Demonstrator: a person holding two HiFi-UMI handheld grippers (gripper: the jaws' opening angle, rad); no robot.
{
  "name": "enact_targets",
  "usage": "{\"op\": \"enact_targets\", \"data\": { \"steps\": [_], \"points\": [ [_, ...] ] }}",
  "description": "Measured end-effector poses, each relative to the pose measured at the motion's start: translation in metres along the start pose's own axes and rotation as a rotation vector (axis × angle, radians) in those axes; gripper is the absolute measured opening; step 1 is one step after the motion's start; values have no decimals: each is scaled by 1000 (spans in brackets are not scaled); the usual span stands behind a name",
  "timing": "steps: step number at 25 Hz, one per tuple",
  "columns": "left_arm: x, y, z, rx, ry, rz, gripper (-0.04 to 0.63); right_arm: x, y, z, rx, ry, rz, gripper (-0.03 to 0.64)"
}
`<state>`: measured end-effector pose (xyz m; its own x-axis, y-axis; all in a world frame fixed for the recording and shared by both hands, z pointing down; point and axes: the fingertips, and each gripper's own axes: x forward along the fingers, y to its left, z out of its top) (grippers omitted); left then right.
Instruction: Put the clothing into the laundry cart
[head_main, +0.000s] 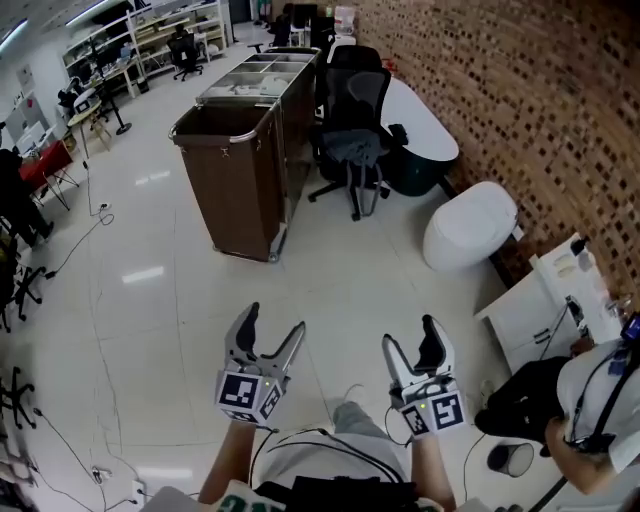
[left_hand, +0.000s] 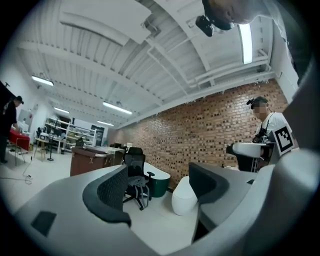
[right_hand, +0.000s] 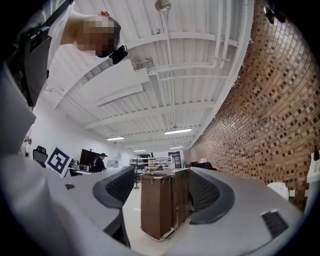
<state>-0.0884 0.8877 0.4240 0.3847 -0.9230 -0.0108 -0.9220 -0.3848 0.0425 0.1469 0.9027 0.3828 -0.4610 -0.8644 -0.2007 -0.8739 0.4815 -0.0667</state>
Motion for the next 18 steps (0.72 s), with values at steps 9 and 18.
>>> {"op": "enact_targets", "data": {
  "steps": [9,18],
  "points": [
    [138,-39,38,25,-61,-5,377,77,-119,-8,12,-6,27,350],
    [223,-64,14,19,-6,7,374,123,-188,-28,65,18,51,350]
  ]
}}
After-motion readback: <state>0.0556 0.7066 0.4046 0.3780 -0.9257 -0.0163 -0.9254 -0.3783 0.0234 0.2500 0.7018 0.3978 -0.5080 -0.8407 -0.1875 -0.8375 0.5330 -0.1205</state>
